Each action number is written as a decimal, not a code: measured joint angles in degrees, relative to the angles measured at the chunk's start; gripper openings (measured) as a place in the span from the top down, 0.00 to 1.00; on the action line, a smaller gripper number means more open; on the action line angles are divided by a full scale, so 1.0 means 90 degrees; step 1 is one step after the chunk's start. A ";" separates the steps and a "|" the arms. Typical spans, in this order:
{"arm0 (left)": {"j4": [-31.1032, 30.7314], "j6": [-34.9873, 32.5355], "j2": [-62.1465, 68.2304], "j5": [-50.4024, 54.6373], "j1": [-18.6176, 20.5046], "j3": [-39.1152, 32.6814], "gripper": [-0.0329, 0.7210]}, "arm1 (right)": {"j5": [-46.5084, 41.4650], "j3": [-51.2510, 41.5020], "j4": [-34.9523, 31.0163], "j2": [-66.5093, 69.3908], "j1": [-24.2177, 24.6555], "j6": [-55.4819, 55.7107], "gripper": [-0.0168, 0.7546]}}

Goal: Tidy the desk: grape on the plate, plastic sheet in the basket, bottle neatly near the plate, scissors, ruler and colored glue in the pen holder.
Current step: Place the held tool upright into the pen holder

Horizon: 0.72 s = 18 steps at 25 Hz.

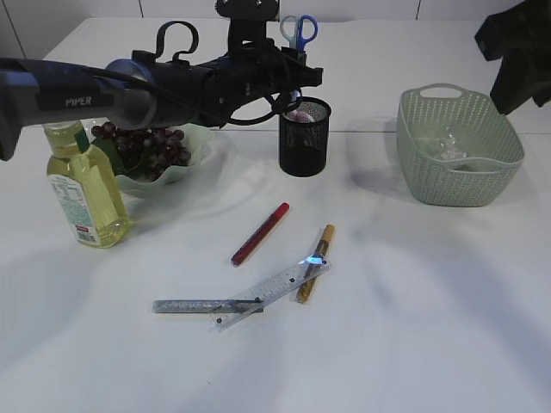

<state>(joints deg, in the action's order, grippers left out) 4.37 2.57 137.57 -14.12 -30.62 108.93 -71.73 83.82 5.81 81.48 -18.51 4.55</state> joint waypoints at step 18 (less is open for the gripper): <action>-0.0102 0.0000 0.0010 -0.0064 0.0000 0.0000 0.71 | 0.0024 0.0000 0.0000 0.0000 0.0000 0.0000 0.59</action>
<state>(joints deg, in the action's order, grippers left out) 3.45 2.57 137.66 -14.69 -30.62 108.93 -71.51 83.82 5.81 81.48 -18.51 4.55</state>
